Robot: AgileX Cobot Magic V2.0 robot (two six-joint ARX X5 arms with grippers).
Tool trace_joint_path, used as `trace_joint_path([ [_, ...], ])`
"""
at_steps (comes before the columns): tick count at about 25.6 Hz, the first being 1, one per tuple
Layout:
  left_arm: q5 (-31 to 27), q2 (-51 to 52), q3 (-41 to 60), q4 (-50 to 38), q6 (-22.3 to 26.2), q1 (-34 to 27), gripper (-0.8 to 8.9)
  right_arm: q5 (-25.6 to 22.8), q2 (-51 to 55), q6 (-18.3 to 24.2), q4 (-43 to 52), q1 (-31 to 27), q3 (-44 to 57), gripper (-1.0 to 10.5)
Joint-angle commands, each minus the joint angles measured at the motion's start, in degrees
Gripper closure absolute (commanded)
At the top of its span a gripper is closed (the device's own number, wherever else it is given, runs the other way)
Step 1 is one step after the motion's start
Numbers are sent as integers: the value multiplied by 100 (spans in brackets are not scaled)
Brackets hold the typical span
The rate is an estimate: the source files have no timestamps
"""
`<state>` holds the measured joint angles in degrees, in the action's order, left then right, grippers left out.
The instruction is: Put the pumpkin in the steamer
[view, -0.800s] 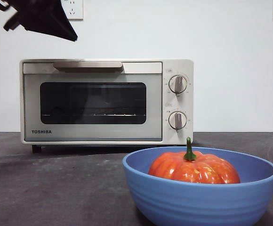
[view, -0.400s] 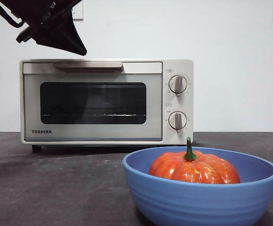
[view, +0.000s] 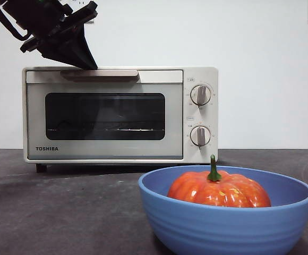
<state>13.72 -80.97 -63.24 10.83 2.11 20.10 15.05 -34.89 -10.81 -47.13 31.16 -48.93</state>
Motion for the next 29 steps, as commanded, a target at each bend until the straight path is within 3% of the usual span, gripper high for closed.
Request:
trace_joint_path([
  [1, -46, -114, -120, -26, 168, 28, 798, 22, -17, -39, 33, 33, -61, 462],
  [15, -59, -225, -120, -232, 177, 44, 798, 151, -17, -57, 33, 33, -59, 462],
  [29, -55, -229, -120, 848, 190, 365, 798, 149, -17, -52, 37, 33, -61, 462],
])
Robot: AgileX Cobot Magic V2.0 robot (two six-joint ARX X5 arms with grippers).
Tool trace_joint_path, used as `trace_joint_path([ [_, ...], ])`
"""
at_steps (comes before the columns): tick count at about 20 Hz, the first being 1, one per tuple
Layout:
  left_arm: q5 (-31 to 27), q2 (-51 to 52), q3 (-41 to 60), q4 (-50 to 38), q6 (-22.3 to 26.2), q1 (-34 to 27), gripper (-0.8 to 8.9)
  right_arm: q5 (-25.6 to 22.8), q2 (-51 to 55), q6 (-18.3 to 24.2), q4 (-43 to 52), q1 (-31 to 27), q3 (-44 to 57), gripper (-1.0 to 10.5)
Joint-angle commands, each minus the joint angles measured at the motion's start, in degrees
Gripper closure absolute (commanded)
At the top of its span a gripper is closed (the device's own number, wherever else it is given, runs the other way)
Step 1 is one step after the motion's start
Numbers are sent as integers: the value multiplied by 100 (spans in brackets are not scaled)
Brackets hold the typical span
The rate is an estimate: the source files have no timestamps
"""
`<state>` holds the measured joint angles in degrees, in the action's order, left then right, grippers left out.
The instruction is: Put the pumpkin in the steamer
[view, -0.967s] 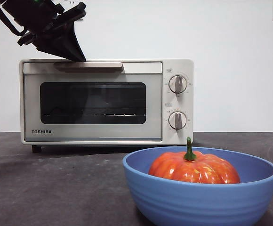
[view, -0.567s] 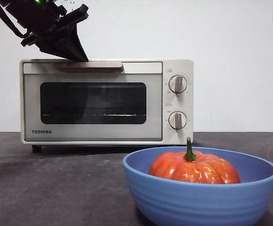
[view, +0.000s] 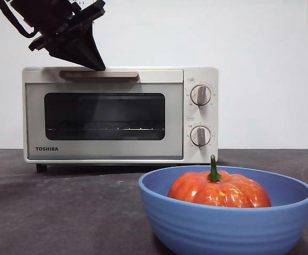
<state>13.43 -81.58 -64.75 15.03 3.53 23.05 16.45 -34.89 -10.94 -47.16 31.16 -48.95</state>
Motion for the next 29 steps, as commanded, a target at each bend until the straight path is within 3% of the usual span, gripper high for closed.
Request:
trace_joint_path([
  [1, -24, -168, 31, 538, 50, 101, 798, 9, -17, -39, 37, 33, -57, 462],
  [15, -11, -160, 31, 2122, 24, 415, 798, 7, -17, -37, 76, 33, -59, 462],
  [29, -11, -160, 31, 2938, -341, 446, 798, 9, -17, -22, 76, 33, -59, 462],
])
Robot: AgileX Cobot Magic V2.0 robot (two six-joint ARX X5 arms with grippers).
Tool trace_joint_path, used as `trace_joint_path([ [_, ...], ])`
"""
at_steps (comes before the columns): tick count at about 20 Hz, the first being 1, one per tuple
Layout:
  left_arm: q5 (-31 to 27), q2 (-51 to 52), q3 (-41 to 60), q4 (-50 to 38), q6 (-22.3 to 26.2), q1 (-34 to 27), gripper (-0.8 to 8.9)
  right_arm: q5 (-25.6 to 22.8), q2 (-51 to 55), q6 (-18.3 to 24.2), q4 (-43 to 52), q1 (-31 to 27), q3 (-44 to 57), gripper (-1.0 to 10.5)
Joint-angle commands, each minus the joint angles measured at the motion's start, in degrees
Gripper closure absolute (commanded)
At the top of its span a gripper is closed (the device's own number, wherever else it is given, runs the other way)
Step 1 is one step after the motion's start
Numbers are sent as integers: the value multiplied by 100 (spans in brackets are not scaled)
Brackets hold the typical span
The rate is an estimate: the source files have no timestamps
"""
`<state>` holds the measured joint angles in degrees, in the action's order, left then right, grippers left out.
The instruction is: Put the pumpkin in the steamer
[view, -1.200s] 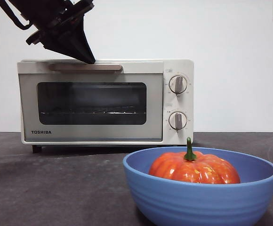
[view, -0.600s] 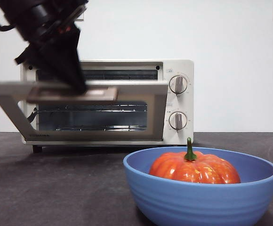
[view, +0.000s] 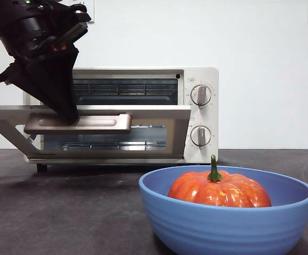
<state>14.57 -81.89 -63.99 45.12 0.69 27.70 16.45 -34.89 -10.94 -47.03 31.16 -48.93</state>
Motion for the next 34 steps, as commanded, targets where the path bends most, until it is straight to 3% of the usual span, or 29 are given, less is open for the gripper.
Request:
trace_joint_path([
  [1, -125, -129, -46, -11, -116, -15, 798, 7, -17, -24, 59, 33, -61, 462],
  [19, 105, 627, -46, -111, -267, 26, 798, 4, -149, -111, -24, 31, -61, 462],
  [27, 101, 2503, 186, -249, -339, -328, 798, 4, -1292, -214, -321, 31, -59, 463],
  [34, 227, 4030, 1235, 122, -354, -643, 799, -192, -2055, -101, -269, 31, -55, 539],
])
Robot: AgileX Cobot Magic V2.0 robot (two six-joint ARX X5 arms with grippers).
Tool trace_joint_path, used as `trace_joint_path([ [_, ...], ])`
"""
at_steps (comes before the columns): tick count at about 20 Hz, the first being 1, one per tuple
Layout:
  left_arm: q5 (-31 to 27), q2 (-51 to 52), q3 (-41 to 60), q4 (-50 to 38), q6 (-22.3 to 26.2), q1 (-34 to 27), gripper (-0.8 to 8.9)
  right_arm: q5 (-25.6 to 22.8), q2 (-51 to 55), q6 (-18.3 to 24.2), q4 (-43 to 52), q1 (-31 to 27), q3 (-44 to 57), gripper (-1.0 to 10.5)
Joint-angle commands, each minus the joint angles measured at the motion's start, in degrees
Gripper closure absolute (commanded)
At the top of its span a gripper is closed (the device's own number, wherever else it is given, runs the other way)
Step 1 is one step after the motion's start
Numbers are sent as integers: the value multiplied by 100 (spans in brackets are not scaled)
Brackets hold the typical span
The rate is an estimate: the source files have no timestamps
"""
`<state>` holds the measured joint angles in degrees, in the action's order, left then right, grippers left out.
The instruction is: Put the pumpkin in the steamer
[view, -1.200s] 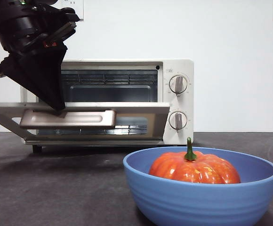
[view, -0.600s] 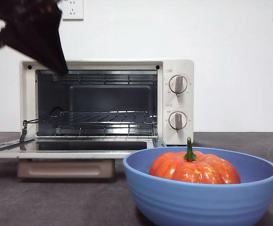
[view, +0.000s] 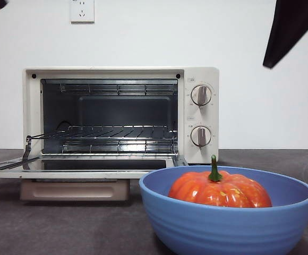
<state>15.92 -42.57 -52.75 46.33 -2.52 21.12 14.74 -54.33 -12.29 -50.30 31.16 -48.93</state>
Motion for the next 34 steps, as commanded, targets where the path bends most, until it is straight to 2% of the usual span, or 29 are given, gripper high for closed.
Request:
trace_joint_path([
  [1, 125, 232, 254, 57, -39, 15, 799, -24, -157, 35, 63, 31, -50, 539],
  [5, 125, 507, 472, 339, -57, 15, 799, -127, -227, -70, 334, 33, 269, 593],
  [13, 125, 549, 472, 205, -57, 15, 799, -133, -387, -651, 1384, 328, 1080, 644],
  [17, 125, 549, 472, 212, -57, 17, 799, -393, -629, -817, 1869, 490, 1349, 687],
  [23, 125, 549, 472, 210, -57, 17, 799, -487, -1141, -831, 2004, 627, 1349, 710],
  [27, 125, 549, 472, 210, -57, 17, 799, -623, -1296, -925, 2041, 782, 1349, 796],
  [34, 125, 549, 472, 208, -57, 17, 799, -730, -1303, -1156, 1891, 1003, 1349, 878],
])
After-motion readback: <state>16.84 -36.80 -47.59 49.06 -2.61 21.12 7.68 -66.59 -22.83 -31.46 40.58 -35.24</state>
